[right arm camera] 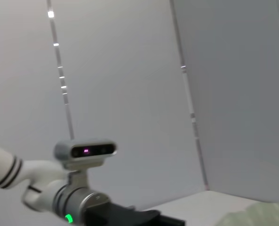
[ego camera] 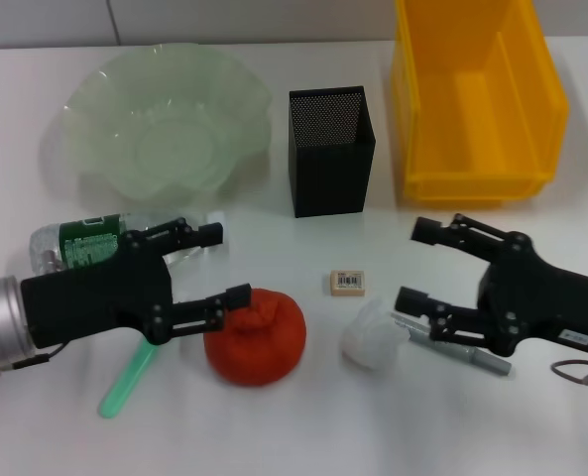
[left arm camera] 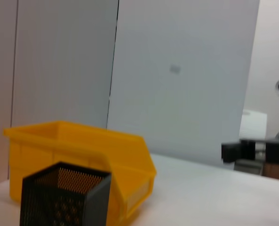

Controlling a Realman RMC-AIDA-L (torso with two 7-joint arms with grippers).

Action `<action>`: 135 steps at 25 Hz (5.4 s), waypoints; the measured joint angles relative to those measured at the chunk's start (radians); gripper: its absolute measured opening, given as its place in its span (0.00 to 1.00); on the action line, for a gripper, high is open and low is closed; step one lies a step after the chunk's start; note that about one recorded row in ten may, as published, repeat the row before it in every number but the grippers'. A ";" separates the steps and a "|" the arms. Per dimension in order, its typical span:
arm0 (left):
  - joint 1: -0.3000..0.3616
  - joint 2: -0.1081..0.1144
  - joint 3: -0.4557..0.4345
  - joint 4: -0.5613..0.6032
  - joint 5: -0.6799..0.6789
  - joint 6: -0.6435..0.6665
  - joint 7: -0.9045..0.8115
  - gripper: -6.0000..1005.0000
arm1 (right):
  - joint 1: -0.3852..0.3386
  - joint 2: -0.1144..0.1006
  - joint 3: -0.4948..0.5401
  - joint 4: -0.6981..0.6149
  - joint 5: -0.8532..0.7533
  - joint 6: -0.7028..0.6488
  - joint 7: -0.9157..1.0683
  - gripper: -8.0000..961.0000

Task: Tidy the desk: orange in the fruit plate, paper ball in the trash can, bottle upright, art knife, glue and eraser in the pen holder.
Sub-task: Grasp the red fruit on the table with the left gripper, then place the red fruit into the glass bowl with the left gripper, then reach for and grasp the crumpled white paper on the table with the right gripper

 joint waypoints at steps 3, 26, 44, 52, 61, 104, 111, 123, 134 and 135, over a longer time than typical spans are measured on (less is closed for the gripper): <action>-0.004 -0.003 0.009 -0.023 0.006 -0.025 0.028 0.79 | -0.021 0.000 0.024 0.000 -0.003 0.003 -0.007 0.86; -0.033 -0.008 0.037 -0.192 0.004 -0.132 0.124 0.80 | -0.022 0.001 0.034 0.012 -0.017 0.035 -0.020 0.86; -0.038 -0.010 0.053 -0.189 -0.003 -0.165 0.125 0.33 | -0.018 0.002 0.035 0.024 -0.018 0.029 -0.014 0.86; -0.035 -0.003 0.016 -0.091 -0.075 -0.028 0.053 0.22 | -0.008 0.002 0.042 0.028 -0.014 0.030 -0.014 0.86; -0.085 0.000 -0.079 0.049 -0.277 -0.211 -0.109 0.14 | 0.019 0.004 0.042 0.052 -0.012 0.027 -0.018 0.86; 0.100 0.002 -0.051 0.121 -0.034 0.274 -0.055 0.70 | 0.035 0.002 0.041 0.079 -0.013 0.028 -0.013 0.86; 0.102 0.000 -0.051 0.096 -0.022 0.246 -0.048 0.78 | 0.047 -0.003 0.040 -0.080 -0.042 -0.022 0.208 0.86; 0.092 -0.003 -0.040 0.093 0.004 0.225 -0.051 0.78 | 0.085 0.000 0.034 -0.591 -0.270 -0.084 0.772 0.86; 0.094 -0.001 -0.040 0.073 0.005 0.223 -0.049 0.78 | 0.263 -0.015 -0.010 -0.858 -0.535 -0.171 1.128 0.86; 0.094 -0.001 -0.040 0.073 0.005 0.223 -0.049 0.78 | 0.312 -0.011 -0.047 -0.881 -0.618 -0.194 1.159 0.86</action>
